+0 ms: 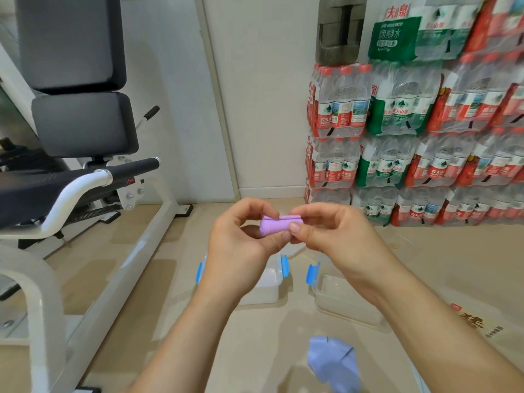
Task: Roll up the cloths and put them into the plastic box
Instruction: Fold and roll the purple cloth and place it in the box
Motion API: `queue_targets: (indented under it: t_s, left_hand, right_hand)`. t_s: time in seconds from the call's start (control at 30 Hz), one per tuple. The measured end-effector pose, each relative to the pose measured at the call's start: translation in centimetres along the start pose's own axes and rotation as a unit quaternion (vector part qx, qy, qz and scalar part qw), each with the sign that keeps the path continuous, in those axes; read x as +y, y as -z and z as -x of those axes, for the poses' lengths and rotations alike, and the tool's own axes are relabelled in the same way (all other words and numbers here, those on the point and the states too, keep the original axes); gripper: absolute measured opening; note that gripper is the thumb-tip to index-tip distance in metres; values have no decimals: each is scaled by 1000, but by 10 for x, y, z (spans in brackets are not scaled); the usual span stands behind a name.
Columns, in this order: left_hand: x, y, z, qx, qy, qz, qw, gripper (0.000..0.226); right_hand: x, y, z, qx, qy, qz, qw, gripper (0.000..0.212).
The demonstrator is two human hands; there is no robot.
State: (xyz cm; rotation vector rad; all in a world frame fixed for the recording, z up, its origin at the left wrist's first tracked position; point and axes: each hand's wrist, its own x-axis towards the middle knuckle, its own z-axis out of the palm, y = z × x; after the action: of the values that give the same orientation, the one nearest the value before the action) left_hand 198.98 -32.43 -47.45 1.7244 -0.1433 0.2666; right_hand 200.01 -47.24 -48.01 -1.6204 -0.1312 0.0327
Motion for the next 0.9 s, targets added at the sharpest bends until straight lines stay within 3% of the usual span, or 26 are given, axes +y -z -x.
queue_targets:
  t_s: [0.1,0.23,0.33,0.4,0.53,0.67,0.77,0.9]
  left_hand:
    - [-3,-1,-2,4,3,2,1000,25]
    - [-12,-7,-1,30,-53,-139,988,20]
    - [-11,-10,0,49,-70,-166,982,19]
    - [-7,-11,0,52,-56,-122,990,14]
    - [0,-13,2,47,2,73,996,12]
    - [2,-18,6,37,22,123,992,17]
    - [-1,-16,7,-18,-22,-14,999,20]
    - [-5,-9,8,-93,-154,-223,958,71]
  right_hand:
    - [1,4,-2,26,28,13,999,14]
    - [-1,9,-3,45,61,51,996,8]
    - [-2,11,-3,51,78,48,994,4]
    - [-3,11,-3,55,76,11,996,4]
    - [-5,8,-2,-6,25,-172,985,34]
    - [-5,6,-2,-14,-25,-199,980,12]
    - [-5,12,-2,-8,-36,-162,986,5]
    - [-4,16,-2,-37,-62,-108,991,6]
